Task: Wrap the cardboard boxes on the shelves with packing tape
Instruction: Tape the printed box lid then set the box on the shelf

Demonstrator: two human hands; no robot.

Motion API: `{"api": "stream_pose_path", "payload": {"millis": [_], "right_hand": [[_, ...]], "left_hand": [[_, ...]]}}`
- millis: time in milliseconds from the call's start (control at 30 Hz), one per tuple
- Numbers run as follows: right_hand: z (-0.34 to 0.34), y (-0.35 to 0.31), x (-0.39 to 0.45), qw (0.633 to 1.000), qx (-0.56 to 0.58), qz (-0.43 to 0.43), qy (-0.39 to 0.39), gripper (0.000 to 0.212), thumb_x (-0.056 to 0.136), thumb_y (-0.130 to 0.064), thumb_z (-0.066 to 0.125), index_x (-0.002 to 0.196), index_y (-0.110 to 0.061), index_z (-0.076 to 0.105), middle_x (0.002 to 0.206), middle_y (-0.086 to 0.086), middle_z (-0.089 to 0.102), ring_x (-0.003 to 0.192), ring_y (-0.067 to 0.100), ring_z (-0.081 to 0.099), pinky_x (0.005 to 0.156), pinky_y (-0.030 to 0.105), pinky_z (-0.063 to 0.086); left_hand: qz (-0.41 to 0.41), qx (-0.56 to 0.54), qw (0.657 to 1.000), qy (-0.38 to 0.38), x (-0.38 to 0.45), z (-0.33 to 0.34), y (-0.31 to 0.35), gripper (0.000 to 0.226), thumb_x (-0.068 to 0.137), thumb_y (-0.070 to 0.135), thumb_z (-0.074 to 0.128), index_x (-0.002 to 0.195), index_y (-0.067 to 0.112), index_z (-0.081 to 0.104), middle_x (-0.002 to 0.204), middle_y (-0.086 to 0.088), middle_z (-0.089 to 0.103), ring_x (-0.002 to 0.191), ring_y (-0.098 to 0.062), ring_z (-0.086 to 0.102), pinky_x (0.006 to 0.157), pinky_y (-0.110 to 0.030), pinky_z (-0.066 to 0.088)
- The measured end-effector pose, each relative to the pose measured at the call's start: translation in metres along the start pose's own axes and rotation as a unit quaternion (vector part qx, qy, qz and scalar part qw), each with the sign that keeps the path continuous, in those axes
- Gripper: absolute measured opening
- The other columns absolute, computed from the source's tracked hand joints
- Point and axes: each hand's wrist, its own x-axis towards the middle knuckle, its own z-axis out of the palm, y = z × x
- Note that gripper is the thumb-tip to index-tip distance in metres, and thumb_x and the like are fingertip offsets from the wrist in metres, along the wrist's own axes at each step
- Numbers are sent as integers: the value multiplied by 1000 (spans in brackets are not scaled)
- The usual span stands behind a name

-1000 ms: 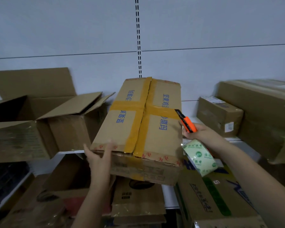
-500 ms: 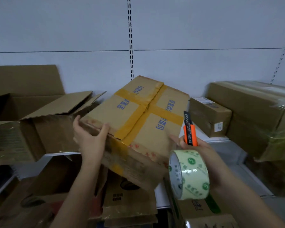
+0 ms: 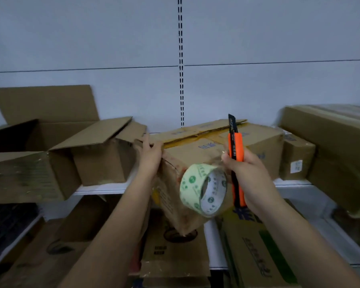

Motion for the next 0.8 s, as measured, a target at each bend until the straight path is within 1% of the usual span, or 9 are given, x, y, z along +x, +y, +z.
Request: {"api": "stream_pose_path", "payload": {"millis": [67, 167, 267, 333, 400, 567, 667, 733, 800], "right_hand": [[-6, 7, 9, 999, 9, 39, -10, 16, 98, -24, 59, 93, -10, 63, 73, 3, 57, 74, 24, 56, 76, 41, 47], [-16, 14, 13, 996, 39, 71, -39, 12, 97, -23, 62, 86, -18, 64, 78, 6, 66, 80, 31, 65, 81, 46, 53], [-29, 11, 24, 993, 62, 87, -48, 9, 97, -16, 60, 89, -14, 61, 66, 0, 67, 67, 22, 66, 67, 37, 53], [-43, 6, 42, 996, 34, 77, -30, 3, 96, -16, 61, 93, -15, 62, 65, -2, 67, 66, 19, 65, 70, 37, 53], [-59, 2, 63, 998, -2, 55, -11, 3, 95, -17, 63, 94, -20, 63, 74, 0, 68, 73, 22, 66, 77, 40, 52], [-97, 19, 100, 992, 19, 125, -26, 12, 96, -7, 55, 101, -15, 62, 84, 6, 62, 67, 22, 58, 66, 35, 46], [-101, 38, 112, 987, 58, 147, -27, 17, 98, -14, 55, 110, -19, 65, 110, 7, 66, 78, 22, 60, 74, 33, 45], [-94, 44, 119, 989, 31, 140, -27, 27, 95, -14, 60, 120, -25, 64, 116, 12, 70, 86, 31, 67, 78, 38, 50], [-82, 48, 124, 990, 23, 133, -35, 36, 93, -5, 58, 122, -25, 63, 90, 5, 75, 69, 24, 65, 67, 35, 48]], "left_hand": [[-10, -1, 1000, -3, -32, 12, 14, 71, 90, 29, 54, 154, 37, 23, 136, -6, 51, 110, -27, 59, 101, -48, 49], [-10, -12, 1000, -11, -50, 20, 0, 72, 90, 14, 60, 149, 34, 24, 105, -1, 59, 96, -23, 63, 95, -47, 53], [1, 18, 998, -56, -44, 19, -3, 72, 91, 12, 65, 148, 32, 25, 114, -1, 57, 106, -24, 61, 98, -47, 51], [6, 45, 996, -78, -42, 18, 1, 69, 91, 14, 66, 147, 32, 28, 126, -2, 54, 110, -23, 59, 95, -40, 51], [21, 59, 995, -78, -42, 17, -1, 67, 92, 14, 65, 146, 32, 31, 133, -3, 51, 110, -21, 59, 90, -35, 51], [69, 72, 992, -81, -48, 15, -21, 65, 95, 13, 62, 148, 35, 30, 124, -2, 59, 106, -13, 61, 93, -31, 51], [91, 49, 992, -73, -29, 6, -22, 64, 97, 17, 61, 148, 39, 31, 131, 16, 55, 118, -8, 56, 99, -37, 51], [102, 65, 987, -102, -16, 3, -15, 56, 98, 20, 59, 142, 44, 34, 128, 22, 55, 119, -6, 56, 97, -33, 51], [88, 73, 985, -132, -1, 4, -7, 47, 101, 20, 55, 138, 42, 35, 123, 21, 57, 109, -2, 59, 85, -21, 53]]}}
